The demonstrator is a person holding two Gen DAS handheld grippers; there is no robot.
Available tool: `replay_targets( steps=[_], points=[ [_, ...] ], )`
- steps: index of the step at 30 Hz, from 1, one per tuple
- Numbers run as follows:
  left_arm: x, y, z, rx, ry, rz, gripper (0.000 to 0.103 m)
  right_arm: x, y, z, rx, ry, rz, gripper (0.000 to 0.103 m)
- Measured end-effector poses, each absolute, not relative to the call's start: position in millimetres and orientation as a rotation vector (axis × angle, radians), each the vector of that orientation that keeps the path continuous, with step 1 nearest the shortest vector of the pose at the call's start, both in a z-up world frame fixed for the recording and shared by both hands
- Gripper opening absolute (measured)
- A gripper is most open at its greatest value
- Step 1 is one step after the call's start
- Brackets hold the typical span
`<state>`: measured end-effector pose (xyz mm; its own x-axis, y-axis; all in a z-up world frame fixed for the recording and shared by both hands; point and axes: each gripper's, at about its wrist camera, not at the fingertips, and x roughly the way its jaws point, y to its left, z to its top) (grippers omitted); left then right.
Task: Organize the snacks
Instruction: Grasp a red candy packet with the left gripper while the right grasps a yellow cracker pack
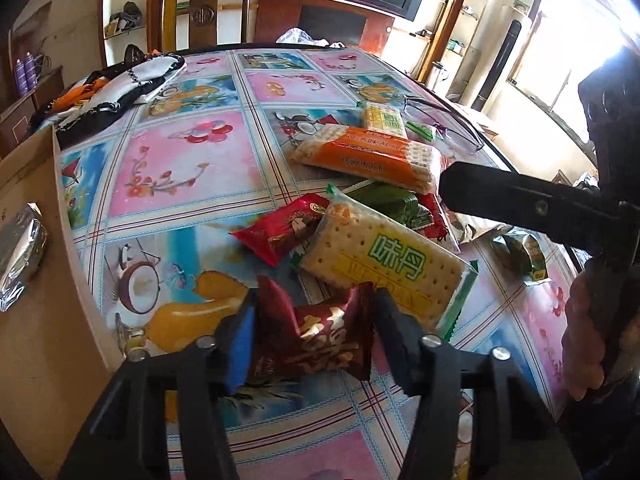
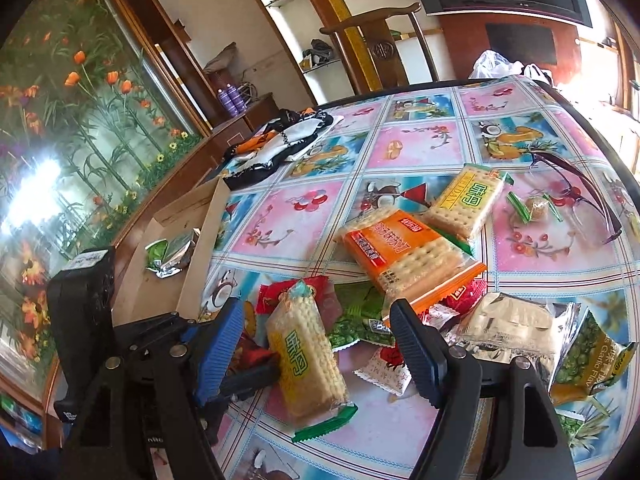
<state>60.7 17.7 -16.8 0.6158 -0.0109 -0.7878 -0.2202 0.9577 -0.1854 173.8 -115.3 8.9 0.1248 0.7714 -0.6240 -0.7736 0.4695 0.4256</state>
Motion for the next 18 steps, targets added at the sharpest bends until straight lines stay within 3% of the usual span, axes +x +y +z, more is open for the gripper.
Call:
replay_targets(
  steps=[3,18],
  points=[
    [59.1,19.8,-14.1,-0.291,0.888,0.121,0.031,174.8,-116.8,9.1,0.005,0.908,1.122,0.079],
    [43.3,57.7,4.0,-0.449,0.760,0.162,0.026,172.5,-112.9,7.6,-0.025,0.917,1.118,0.080]
  ],
)
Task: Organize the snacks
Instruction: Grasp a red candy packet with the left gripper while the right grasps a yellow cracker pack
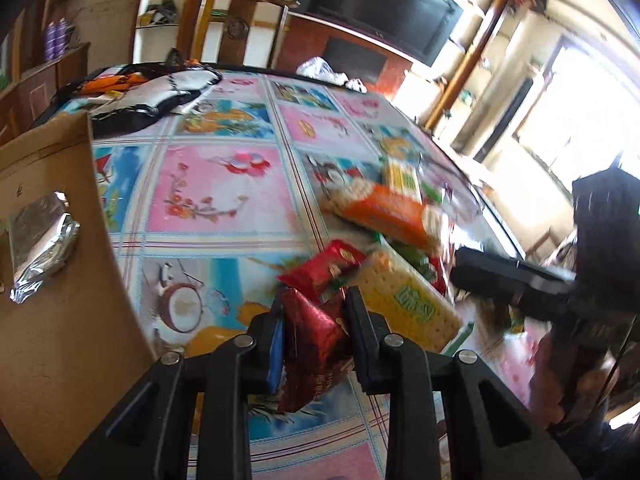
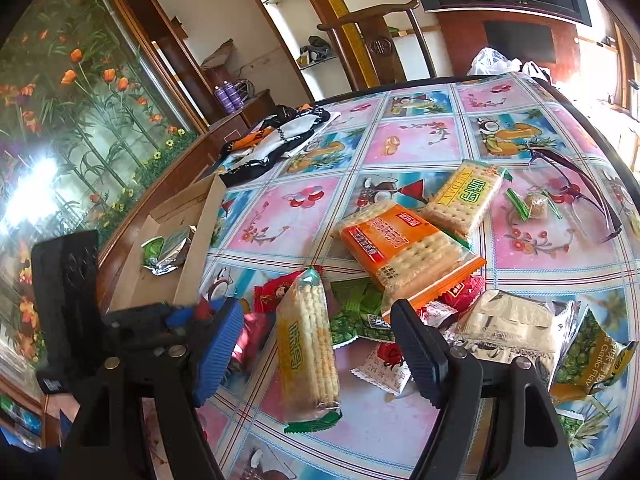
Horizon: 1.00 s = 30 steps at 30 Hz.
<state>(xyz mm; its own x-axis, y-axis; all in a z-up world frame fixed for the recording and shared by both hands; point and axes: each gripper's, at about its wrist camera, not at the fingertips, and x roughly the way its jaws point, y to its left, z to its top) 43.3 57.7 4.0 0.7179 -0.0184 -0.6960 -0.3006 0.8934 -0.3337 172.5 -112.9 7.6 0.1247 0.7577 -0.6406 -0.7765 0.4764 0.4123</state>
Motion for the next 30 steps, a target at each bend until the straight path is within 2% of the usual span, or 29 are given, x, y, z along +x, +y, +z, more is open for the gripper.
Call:
replay_targets(
  steps=[5,12,13,14,15,16,23,30],
  points=[
    [36.0,66.5,12.4,-0.487,0.701,0.183,0.026,146.3,-90.7,0.5,-0.237,0.869,1.107,0.080],
    [36.2,69.4,10.5,-0.515,0.708,0.179,0.026,104.6,-64.1,-24.2,-0.576,0.691,0.977,0.079],
    [35.6,69.2,10.3,-0.519,0.708,0.178,0.026,100.1,-62.2,-27.0,-0.612,0.665,0.960,0.076],
    [35.1,69.0,10.4,-0.518,0.707,0.176,0.026,95.7,-60.2,-30.5,-0.650,0.634,0.933,0.062],
    [34.9,68.7,10.5,-0.516,0.706,0.175,0.026,93.0,-59.3,-33.2,-0.676,0.615,0.921,0.055],
    [34.7,68.3,10.7,-0.514,0.705,0.177,0.026,93.2,-59.8,-32.9,-0.676,0.616,0.920,0.050],
    [34.9,67.2,12.1,-0.504,0.693,0.182,0.026,115.0,-85.4,1.9,-0.400,0.657,0.999,0.050],
    [35.1,63.6,14.0,-0.463,0.686,0.211,0.027,120.0,-94.6,19.1,-0.289,0.607,0.968,0.050]
  ],
)
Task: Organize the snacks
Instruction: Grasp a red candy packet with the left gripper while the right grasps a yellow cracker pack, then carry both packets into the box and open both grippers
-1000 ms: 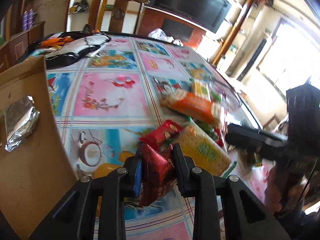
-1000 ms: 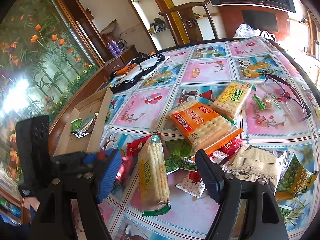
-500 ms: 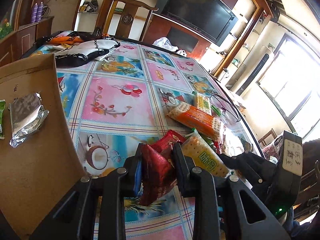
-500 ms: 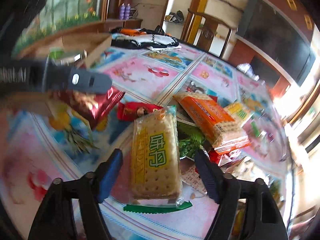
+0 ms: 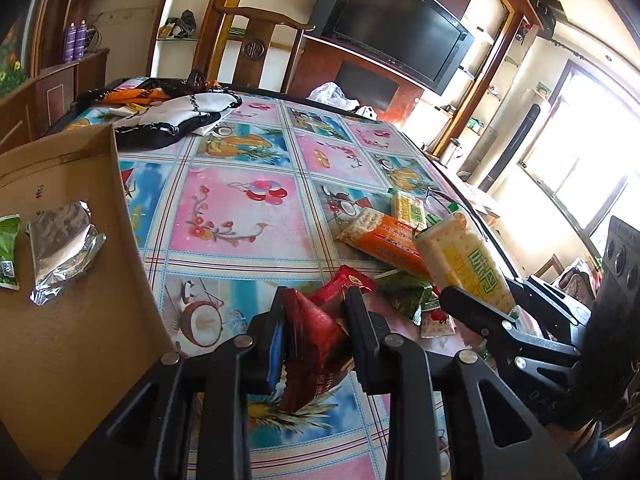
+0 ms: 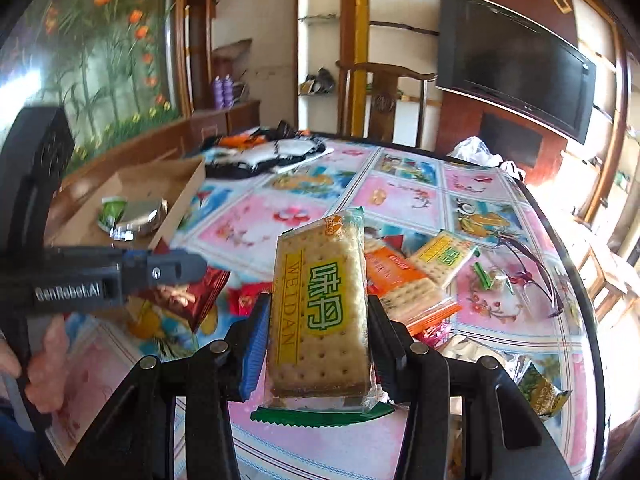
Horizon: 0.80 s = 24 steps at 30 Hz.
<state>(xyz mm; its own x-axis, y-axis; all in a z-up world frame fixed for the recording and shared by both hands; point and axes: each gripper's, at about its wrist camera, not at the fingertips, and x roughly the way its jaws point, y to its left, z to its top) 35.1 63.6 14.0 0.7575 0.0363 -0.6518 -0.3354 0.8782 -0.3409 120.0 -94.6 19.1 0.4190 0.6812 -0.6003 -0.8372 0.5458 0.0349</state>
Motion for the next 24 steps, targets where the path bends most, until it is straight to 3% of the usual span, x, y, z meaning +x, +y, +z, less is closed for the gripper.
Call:
replay_targets(
  steps=[24],
  points=[
    [27.4,72.0,23.0,-0.487,0.650,0.213,0.027,132.6,-93.4,13.3,-0.168,0.720,1.042,0.050]
  ],
)
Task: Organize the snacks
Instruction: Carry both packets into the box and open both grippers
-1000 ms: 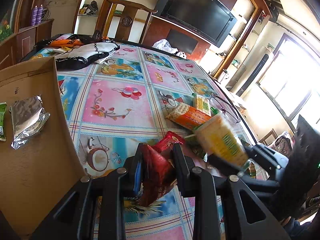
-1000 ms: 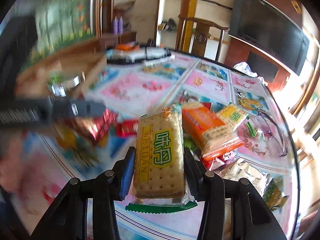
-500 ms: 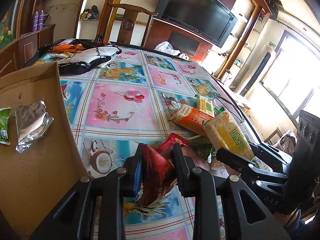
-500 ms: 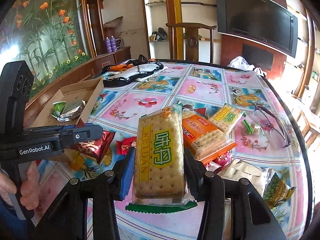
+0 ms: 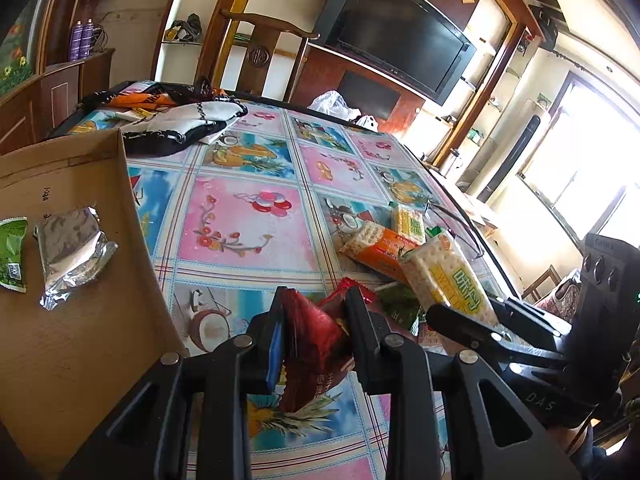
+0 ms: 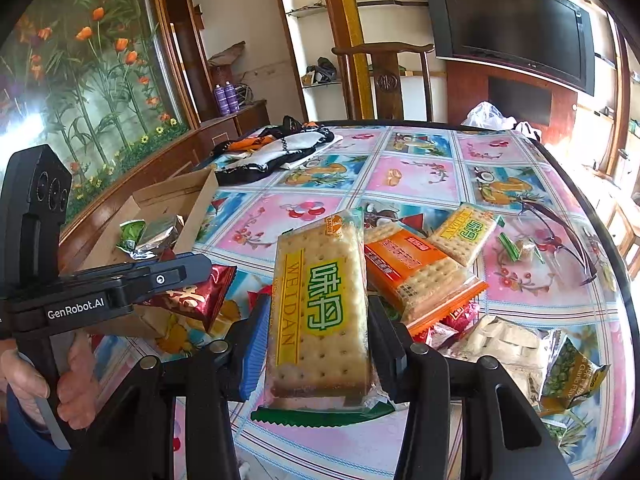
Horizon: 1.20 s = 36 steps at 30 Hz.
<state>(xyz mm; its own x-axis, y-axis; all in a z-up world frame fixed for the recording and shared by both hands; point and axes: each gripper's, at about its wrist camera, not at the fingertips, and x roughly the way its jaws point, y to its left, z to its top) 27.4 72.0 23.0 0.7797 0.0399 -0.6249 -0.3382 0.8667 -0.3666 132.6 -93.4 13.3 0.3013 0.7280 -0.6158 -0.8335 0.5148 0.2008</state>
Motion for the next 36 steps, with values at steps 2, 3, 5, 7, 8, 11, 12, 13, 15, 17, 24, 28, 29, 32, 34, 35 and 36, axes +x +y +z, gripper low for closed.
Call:
replay_targets(
  steps=[2,3,5,7,8,11,12,13,15,17,24,28,29,32,34,35,36],
  points=[
    [24.6,75.4,26.2,-0.493,0.636,0.218,0.027,133.2,-90.1,14.0,-0.156,0.729,1.054,0.050],
    [23.2,76.5,27.6,-0.495,0.630,0.220,0.027,133.6,-88.6,14.4,-0.152,0.734,1.057,0.050],
    [19.4,81.5,30.8,-0.499,0.616,0.231,0.027,133.3,-84.6,15.5,-0.138,0.742,1.065,0.050],
    [14.9,89.0,33.1,-0.513,0.602,0.244,0.027,131.6,-81.5,16.9,-0.131,0.742,1.069,0.050],
    [12.5,93.4,34.1,-0.521,0.596,0.250,0.027,129.3,-78.0,17.8,-0.130,0.742,1.074,0.050],
    [5.4,106.8,35.6,-0.548,0.582,0.275,0.027,123.4,-68.8,19.3,-0.133,0.742,1.089,0.050],
    [2.8,110.6,36.1,-0.558,0.577,0.280,0.027,120.5,-64.6,19.7,-0.135,0.744,1.099,0.050],
    [0.0,114.8,36.8,-0.567,0.570,0.291,0.027,118.1,-61.8,20.0,-0.137,0.745,1.107,0.050],
    [-5.2,121.7,38.6,-0.572,0.559,0.310,0.027,111.0,-53.1,21.7,-0.153,0.739,1.122,0.050],
    [-11.5,129.1,41.0,-0.574,0.548,0.341,0.027,104.1,-44.2,23.1,-0.166,0.737,1.141,0.050],
    [-37.0,164.6,43.8,-0.611,0.527,0.473,0.027,77.6,-10.5,31.6,-0.196,0.726,1.217,0.050],
    [-53.7,186.7,40.3,-0.648,0.524,0.554,0.027,63.8,9.9,38.0,-0.213,0.712,1.255,0.050],
    [-56.3,190.8,38.8,-0.656,0.527,0.572,0.027,61.5,14.1,38.8,-0.217,0.711,1.261,0.050],
    [-64.5,203.2,33.0,-0.689,0.537,0.623,0.027,51.1,35.4,39.1,-0.239,0.723,1.296,0.050],
    [-68.7,210.5,27.9,-0.713,0.550,0.664,0.027,45.8,46.9,37.7,-0.253,0.734,1.315,0.050],
    [-68.8,212.0,25.9,-0.721,0.553,0.676,0.027,41.9,54.3,36.8,-0.263,0.737,1.325,0.050],
    [-69.3,213.9,23.8,-0.730,0.558,0.685,0.027,40.1,59.0,35.4,-0.274,0.737,1.329,0.050]
  ],
)
